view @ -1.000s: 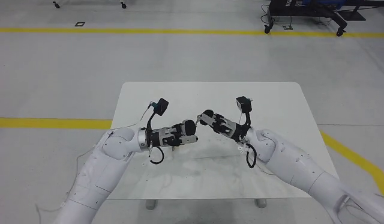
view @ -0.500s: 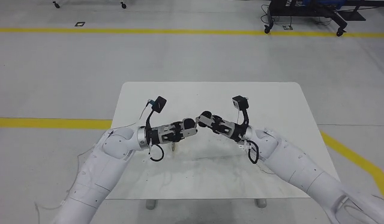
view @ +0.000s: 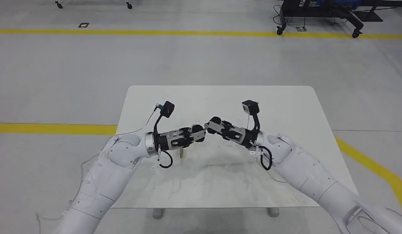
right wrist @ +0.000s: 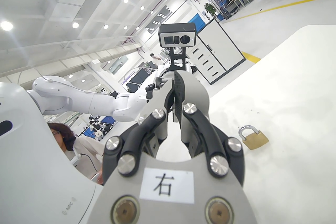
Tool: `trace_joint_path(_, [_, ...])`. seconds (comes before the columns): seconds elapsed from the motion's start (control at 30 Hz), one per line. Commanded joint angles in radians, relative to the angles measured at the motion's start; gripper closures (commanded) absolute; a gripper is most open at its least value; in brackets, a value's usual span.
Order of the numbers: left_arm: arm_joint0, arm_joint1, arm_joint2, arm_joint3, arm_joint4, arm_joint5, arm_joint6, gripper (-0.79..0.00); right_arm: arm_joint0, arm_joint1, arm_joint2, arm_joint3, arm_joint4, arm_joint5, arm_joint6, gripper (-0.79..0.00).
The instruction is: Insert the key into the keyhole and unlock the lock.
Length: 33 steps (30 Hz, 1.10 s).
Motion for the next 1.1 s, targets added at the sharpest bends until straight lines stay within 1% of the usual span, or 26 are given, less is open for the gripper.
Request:
trace_joint_path(0.0, [0.001, 0.001, -0.002, -0.002, 0.007, 0.008, 0.011, 0.000, -0.007, -0.003, 0.015, -0.004, -0.003, 0.000, 0.012, 0.000])
trace_joint_path(0.07, [0.002, 0.003, -0.006, -0.003, 0.011, 0.014, 0.021, 0.000, -0.016, -0.006, 0.031, -0.012, -0.003, 0.000, 0.024, 0.000])
trace_joint_path(0.1, [0.003, 0.003, -0.008, -0.004, 0.010, 0.017, 0.025, 0.000, -0.021, -0.007, 0.039, -0.015, -0.003, 0.000, 0.031, -0.092])
trace_joint_path(0.13, [0.003, 0.004, -0.011, -0.006, 0.011, 0.018, 0.025, 0.000, -0.025, -0.008, 0.046, -0.019, -0.004, 0.000, 0.039, -0.332])
trace_joint_path(0.17, [0.003, 0.006, -0.012, -0.008, 0.012, 0.020, 0.022, 0.000, -0.029, -0.009, 0.053, -0.022, -0.007, 0.000, 0.049, -0.785])
trace_joint_path(0.37, [0.007, 0.020, -0.037, -0.021, 0.015, 0.039, -0.034, 0.000, -0.033, -0.010, 0.060, -0.024, -0.007, 0.000, 0.059, -0.785])
trace_joint_path(0.5, [0.007, 0.034, -0.064, -0.012, -0.028, 0.046, -0.110, 0.000, -0.033, -0.010, 0.060, -0.024, -0.007, 0.000, 0.059, -0.785])
trace_joint_path(0.63, [0.003, 0.048, -0.083, -0.014, -0.017, 0.049, -0.179, 0.000, -0.033, -0.010, 0.060, -0.024, -0.007, 0.000, 0.059, -0.785])
trace_joint_path(0.67, [0.002, 0.051, -0.086, -0.018, -0.012, 0.052, -0.194, 0.000, -0.030, -0.009, 0.066, -0.022, -0.032, 0.016, 0.058, -0.785])
trace_joint_path(0.77, [0.010, 0.059, -0.094, -0.058, 0.066, 0.040, -0.207, 0.000, -0.025, 0.003, 0.114, -0.039, -0.280, 0.101, 0.039, -0.785])
trace_joint_path(0.83, [0.026, 0.063, -0.092, -0.085, 0.094, 0.042, -0.201, 0.000, -0.048, 0.014, 0.141, -0.076, -0.413, 0.123, 0.028, -0.785])
trace_joint_path(0.93, [0.038, 0.066, -0.079, -0.111, 0.115, 0.053, -0.208, 0.000, -0.087, 0.033, 0.180, -0.133, -0.524, 0.131, 0.039, -0.785])
trace_joint_path(1.0, [0.037, 0.067, -0.066, -0.122, 0.122, 0.060, -0.221, 0.000, -0.111, 0.042, 0.201, -0.168, -0.553, 0.136, 0.051, -0.785])
trace_joint_path(1.07, [0.036, 0.068, -0.053, -0.130, 0.130, 0.067, -0.234, 0.000, -0.129, 0.049, 0.212, -0.196, -0.560, 0.135, 0.073, -0.579])
